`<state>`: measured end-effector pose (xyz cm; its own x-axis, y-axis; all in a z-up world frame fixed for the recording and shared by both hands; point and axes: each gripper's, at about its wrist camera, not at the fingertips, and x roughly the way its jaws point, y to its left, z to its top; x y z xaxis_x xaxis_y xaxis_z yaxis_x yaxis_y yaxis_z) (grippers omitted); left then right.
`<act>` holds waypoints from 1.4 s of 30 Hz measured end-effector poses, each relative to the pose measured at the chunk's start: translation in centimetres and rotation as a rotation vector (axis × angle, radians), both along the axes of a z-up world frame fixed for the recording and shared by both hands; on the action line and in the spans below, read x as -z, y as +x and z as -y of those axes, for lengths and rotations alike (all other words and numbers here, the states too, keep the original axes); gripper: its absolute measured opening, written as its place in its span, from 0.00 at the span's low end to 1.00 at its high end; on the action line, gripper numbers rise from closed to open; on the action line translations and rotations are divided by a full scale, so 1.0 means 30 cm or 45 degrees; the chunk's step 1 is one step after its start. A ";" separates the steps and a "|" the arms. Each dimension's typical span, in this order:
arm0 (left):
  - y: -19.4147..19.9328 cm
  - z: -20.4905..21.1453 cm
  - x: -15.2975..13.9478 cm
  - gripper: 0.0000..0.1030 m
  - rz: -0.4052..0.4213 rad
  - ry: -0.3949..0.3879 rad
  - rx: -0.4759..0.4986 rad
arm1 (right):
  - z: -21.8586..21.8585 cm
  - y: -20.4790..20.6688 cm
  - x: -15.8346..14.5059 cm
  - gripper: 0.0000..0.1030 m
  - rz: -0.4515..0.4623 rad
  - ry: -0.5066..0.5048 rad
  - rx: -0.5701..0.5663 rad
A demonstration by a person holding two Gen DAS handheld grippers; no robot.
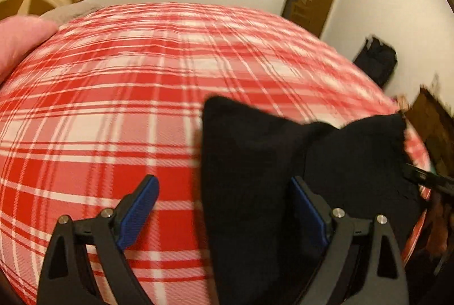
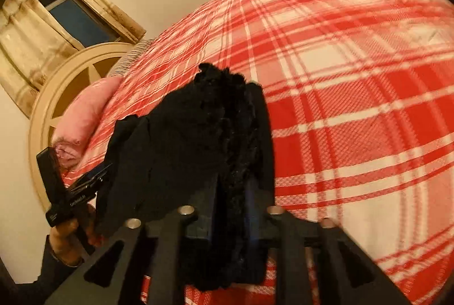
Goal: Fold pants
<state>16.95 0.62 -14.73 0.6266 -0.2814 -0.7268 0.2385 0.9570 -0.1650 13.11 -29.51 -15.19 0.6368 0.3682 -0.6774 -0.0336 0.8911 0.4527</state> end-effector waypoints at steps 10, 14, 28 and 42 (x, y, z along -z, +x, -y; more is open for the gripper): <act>-0.084 0.017 -0.035 0.91 0.114 0.100 0.022 | -0.231 -0.019 -0.110 0.52 0.210 -0.184 -0.271; -0.093 0.043 -0.017 0.92 0.103 0.144 0.055 | -0.234 -0.011 0.003 0.52 0.115 -0.325 -0.236; -0.078 0.033 -0.003 0.98 0.054 0.175 0.058 | -0.426 0.025 -0.070 0.53 0.178 -0.521 -0.391; 0.123 0.003 0.020 1.00 0.042 0.230 0.040 | -0.322 -0.148 0.043 0.56 0.234 -0.687 -0.281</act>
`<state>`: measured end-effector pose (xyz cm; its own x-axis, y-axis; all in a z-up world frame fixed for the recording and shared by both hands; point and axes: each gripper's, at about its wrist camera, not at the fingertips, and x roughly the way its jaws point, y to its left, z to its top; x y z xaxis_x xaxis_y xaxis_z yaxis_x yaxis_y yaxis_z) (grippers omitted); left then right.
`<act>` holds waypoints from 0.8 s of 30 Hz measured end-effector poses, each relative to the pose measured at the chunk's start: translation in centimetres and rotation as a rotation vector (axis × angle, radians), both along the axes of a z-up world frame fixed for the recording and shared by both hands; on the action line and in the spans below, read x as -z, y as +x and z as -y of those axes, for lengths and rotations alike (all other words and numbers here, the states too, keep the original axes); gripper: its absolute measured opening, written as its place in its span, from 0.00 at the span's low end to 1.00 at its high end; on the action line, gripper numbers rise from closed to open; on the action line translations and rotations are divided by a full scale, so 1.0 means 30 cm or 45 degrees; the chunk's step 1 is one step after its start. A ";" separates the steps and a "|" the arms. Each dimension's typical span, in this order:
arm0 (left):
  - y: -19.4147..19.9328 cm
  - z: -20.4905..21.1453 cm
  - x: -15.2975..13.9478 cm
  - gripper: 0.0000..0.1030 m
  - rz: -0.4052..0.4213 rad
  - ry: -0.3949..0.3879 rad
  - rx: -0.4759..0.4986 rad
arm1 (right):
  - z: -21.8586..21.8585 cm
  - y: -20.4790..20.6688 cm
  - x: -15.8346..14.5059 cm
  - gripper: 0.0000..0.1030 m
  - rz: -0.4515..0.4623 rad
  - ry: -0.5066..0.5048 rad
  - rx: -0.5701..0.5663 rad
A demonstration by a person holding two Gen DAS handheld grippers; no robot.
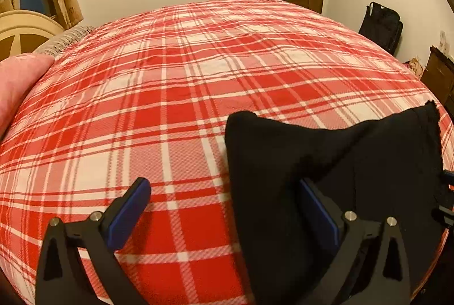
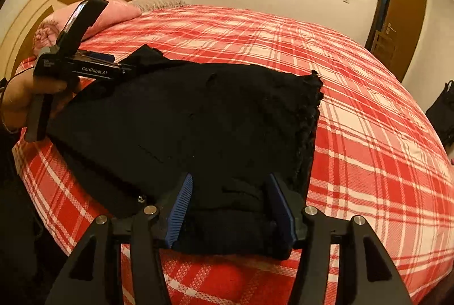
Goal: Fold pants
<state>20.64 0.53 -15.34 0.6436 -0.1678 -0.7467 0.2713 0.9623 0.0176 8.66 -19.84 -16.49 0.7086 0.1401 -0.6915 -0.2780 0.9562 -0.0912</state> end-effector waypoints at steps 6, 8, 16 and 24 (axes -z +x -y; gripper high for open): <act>0.001 0.007 -0.001 1.00 -0.002 0.006 -0.002 | -0.005 -0.002 0.002 0.56 0.027 0.001 0.001; -0.004 0.003 -0.005 1.00 -0.006 -0.003 -0.009 | -0.003 -0.002 0.003 0.56 0.032 0.006 0.000; -0.072 -0.026 -0.046 1.00 -0.011 -0.052 -0.014 | 0.016 -0.025 0.013 0.63 0.055 0.021 0.015; -0.264 -0.023 0.030 1.00 -0.053 -0.111 0.043 | 0.141 -0.008 -0.045 0.72 -0.031 0.335 0.077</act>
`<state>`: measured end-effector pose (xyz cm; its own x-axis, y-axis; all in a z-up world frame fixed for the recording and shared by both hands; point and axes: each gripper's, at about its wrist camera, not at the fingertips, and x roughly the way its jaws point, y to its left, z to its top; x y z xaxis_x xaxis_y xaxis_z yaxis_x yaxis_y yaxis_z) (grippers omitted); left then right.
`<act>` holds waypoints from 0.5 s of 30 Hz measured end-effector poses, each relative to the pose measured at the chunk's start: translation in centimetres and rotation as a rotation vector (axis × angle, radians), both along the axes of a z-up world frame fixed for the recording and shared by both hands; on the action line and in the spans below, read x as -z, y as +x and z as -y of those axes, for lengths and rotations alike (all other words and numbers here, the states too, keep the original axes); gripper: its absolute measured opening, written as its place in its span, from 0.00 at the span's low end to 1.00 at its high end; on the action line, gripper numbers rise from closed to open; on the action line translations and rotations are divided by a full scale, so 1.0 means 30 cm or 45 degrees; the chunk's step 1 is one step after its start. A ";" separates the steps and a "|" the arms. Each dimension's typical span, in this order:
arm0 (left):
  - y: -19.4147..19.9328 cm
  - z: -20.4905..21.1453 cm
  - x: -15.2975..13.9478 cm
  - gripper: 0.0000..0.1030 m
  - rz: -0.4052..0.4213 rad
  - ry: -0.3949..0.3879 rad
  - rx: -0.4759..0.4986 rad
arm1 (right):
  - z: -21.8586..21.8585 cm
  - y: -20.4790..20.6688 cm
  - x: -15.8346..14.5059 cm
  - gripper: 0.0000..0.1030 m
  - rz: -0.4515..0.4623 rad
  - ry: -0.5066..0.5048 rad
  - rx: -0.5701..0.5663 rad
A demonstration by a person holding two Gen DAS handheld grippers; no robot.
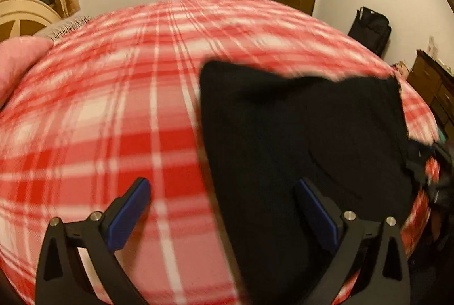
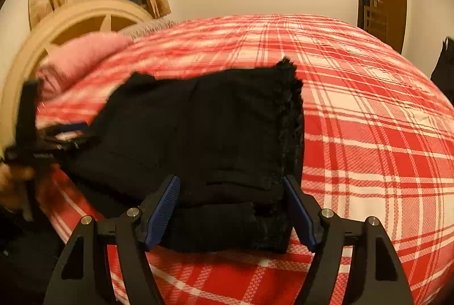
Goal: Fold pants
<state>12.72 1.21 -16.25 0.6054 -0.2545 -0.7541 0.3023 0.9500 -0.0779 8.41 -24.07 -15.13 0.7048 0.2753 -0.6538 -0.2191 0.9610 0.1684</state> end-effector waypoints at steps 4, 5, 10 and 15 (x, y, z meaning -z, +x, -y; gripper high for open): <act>0.003 -0.026 -0.015 1.00 -0.007 -0.107 0.003 | 0.086 0.058 -0.003 0.72 -0.055 0.135 0.105; 0.024 -0.032 -0.018 1.00 -0.025 -0.138 0.001 | 0.105 0.071 0.000 0.72 -0.069 0.168 0.126; 0.097 -0.037 -0.016 1.00 -0.058 -0.213 0.011 | 0.180 0.171 0.052 0.72 -0.203 0.339 0.168; 0.144 -0.024 -0.011 1.00 -0.083 -0.213 0.043 | 0.173 0.227 0.070 0.72 -0.240 0.454 0.146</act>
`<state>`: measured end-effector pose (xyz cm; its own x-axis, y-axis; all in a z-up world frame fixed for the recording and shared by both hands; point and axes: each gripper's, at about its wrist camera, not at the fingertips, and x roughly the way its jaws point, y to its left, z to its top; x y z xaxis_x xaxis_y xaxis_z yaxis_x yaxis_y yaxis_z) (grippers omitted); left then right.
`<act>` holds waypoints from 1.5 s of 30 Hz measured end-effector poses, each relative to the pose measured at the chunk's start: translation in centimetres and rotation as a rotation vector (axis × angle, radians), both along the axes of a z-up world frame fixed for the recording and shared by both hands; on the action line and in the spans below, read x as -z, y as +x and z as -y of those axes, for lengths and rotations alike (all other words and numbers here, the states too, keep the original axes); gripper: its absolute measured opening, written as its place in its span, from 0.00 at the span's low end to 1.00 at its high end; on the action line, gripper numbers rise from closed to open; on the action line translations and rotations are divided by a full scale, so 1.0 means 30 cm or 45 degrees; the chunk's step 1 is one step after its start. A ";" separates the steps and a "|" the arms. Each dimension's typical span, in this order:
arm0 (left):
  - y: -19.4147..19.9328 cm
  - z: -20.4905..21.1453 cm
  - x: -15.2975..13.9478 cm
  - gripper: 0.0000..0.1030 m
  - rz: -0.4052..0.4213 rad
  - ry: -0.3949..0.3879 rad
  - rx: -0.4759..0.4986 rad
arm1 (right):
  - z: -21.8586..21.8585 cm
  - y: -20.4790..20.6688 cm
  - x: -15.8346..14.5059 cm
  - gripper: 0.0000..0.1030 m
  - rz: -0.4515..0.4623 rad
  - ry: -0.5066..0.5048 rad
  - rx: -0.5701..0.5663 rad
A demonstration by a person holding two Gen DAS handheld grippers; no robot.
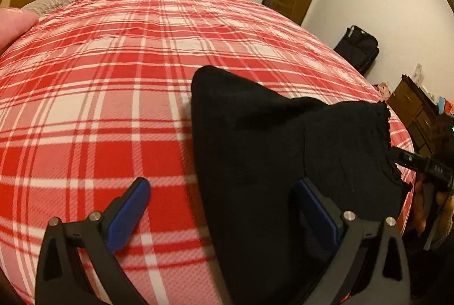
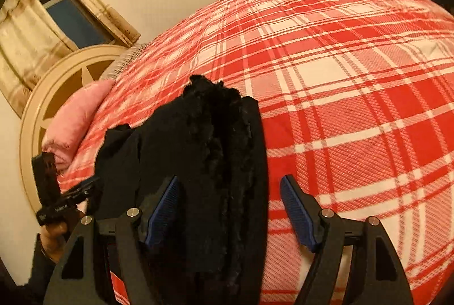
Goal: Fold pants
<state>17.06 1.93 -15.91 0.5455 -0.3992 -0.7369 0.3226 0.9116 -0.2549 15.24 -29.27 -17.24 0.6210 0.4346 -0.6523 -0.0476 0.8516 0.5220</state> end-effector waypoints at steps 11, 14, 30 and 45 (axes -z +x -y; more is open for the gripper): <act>0.026 0.043 0.009 0.68 -0.057 -0.154 0.118 | -0.044 0.007 0.003 0.26 0.004 0.118 -0.053; 0.016 0.027 -0.004 0.28 -0.048 -0.162 0.094 | -0.057 0.004 -0.048 0.24 0.051 0.124 -0.066; -0.098 -0.151 -0.231 0.14 0.187 -0.193 -0.063 | -0.377 0.200 -0.170 0.23 0.100 0.092 -0.335; -0.149 -0.421 -0.301 0.14 0.299 -0.033 -0.312 | -0.726 0.365 -0.210 0.22 0.111 0.079 -0.538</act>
<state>12.57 14.56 -6.88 0.7809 -0.2521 -0.5715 0.1474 0.9635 -0.2236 26.19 -7.50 -10.94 0.4318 0.6991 -0.5699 -0.4318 0.7150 0.5498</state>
